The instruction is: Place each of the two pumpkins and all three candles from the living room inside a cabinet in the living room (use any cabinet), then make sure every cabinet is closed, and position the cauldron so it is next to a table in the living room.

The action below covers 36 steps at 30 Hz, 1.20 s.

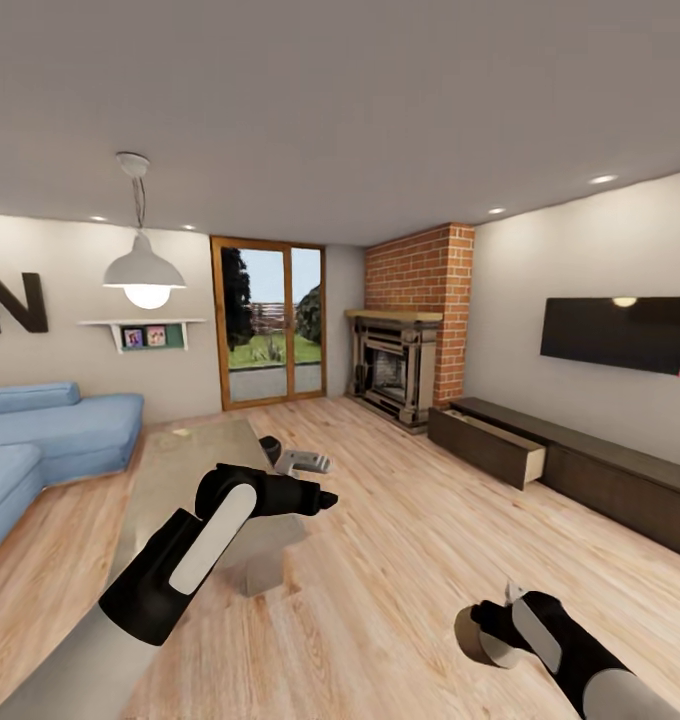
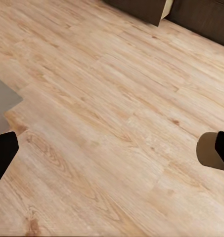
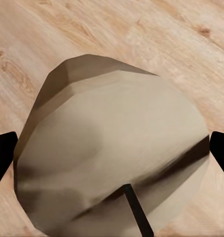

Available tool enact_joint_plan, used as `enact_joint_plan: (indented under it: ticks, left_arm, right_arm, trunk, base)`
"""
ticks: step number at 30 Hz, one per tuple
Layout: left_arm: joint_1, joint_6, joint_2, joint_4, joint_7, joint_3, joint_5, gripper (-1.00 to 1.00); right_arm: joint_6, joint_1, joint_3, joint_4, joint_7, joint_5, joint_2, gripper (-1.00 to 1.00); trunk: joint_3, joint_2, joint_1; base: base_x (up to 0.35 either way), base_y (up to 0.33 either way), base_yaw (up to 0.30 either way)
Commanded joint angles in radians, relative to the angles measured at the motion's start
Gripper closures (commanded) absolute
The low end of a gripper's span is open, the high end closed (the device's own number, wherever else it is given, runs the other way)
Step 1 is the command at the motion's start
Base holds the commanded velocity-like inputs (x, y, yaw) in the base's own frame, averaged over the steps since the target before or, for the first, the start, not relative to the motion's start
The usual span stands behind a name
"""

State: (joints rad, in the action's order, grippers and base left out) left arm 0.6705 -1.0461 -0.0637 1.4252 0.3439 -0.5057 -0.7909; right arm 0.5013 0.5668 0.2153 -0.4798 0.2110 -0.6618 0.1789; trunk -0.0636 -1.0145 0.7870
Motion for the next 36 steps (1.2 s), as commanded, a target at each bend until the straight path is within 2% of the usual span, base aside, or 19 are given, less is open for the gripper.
enact_joint_plan:
  ticks: [1, 9, 14, 17, 24, 36]
  left_arm:
    - [0.001, -0.001, -0.001, 0.001, 0.010, -0.002, -0.010, -1.00]
    - [0.000, -0.001, -0.001, 0.020, 0.010, -0.002, -0.009, -1.00]
    - [0.000, -0.001, 0.000, 0.027, 0.013, -0.002, -0.007, -1.00]
    - [0.001, -0.001, 0.001, 0.028, 0.015, -0.003, -0.006, -1.00]
    - [0.000, -0.001, 0.002, 0.029, 0.019, -0.004, -0.005, -1.00]
    - [0.000, -0.001, 0.002, 0.029, 0.021, -0.004, -0.004, -1.00]
  right_arm:
    - [0.013, 0.003, 0.008, -0.002, 0.008, -0.011, 0.006, 1.00]
    - [0.030, 0.009, -0.001, -0.001, 0.007, -0.013, 0.033, 1.00]
    - [0.032, 0.010, -0.062, 0.001, 0.007, -0.012, 0.040, 1.00]
    - [0.031, 0.009, -0.079, 0.000, 0.008, -0.011, 0.040, 1.00]
    - [0.022, 0.007, -0.086, -0.002, 0.007, -0.011, 0.036, 1.00]
    - [0.023, 0.007, -0.086, -0.002, 0.005, -0.012, 0.033, 1.00]
  trunk:
    - [-0.003, -0.001, 0.000]
    - [-0.016, -0.001, 0.000]
    - [-0.024, -0.001, 0.000]
    - [-0.028, -0.001, 0.000]
    - [-0.031, -0.001, 0.000]
    - [-0.037, -0.001, 0.000]
  base:
    - [0.000, 0.000, 0.108]
    - [0.000, 0.000, 0.061]
    - [0.031, -0.021, 0.010]
    - [0.094, -0.091, 0.002]
    - [0.120, -0.167, -0.033]
    - [0.175, -0.213, -0.243]
